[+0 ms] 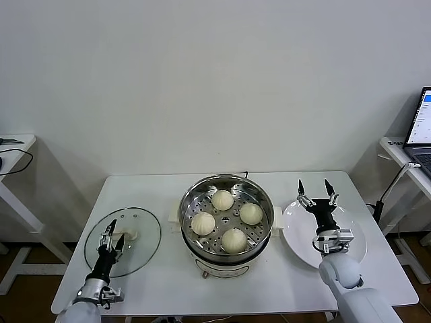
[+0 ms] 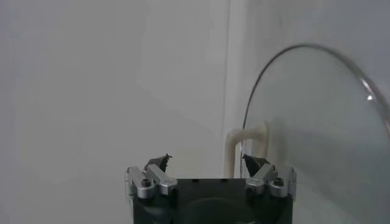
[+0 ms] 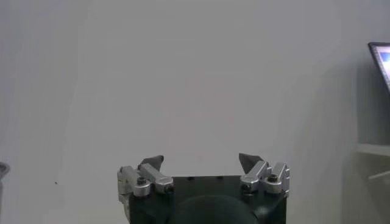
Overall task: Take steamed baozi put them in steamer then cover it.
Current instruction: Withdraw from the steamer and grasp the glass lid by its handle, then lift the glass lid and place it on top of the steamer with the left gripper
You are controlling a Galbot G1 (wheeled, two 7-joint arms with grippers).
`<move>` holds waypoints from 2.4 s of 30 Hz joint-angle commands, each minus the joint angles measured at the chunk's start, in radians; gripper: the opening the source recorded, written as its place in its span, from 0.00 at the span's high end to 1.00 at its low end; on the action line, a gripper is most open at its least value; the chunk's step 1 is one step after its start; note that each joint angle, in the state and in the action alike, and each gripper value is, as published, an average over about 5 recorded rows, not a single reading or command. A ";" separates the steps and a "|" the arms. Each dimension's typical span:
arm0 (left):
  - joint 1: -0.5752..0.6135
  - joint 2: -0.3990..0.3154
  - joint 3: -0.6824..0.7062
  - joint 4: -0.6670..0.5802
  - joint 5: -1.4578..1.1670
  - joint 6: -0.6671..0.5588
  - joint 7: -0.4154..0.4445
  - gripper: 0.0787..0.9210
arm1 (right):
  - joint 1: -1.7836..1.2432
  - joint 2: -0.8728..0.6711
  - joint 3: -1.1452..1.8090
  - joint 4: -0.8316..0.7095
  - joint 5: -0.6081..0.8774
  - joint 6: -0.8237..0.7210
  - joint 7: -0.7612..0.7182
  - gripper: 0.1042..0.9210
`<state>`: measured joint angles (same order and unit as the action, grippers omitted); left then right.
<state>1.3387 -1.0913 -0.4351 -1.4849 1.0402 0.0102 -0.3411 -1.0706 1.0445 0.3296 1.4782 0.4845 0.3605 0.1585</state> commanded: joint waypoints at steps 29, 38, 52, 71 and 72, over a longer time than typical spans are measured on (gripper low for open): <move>-0.113 -0.010 0.025 0.150 0.005 -0.034 0.013 0.59 | 0.008 0.012 -0.003 -0.010 -0.032 0.004 0.004 0.12; -0.118 -0.011 0.018 0.155 0.005 -0.050 0.007 0.85 | 0.003 0.014 -0.006 -0.008 -0.047 0.006 0.003 0.12; -0.011 0.086 -0.136 -0.102 0.050 -0.050 0.013 0.86 | 0.002 0.033 -0.019 -0.014 -0.063 0.009 0.002 0.12; -0.033 0.265 -0.041 -0.592 -0.028 0.147 0.098 0.86 | -0.025 0.026 -0.007 0.001 -0.070 0.008 0.008 0.12; -0.064 0.271 0.005 -0.608 -0.042 0.173 0.098 0.86 | -0.026 0.026 -0.006 0.000 -0.071 0.008 0.009 0.12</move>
<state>1.3595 -0.9059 -0.5895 -1.8373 1.0442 0.0343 -0.2684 -1.0933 1.0715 0.3199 1.4766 0.4163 0.3696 0.1660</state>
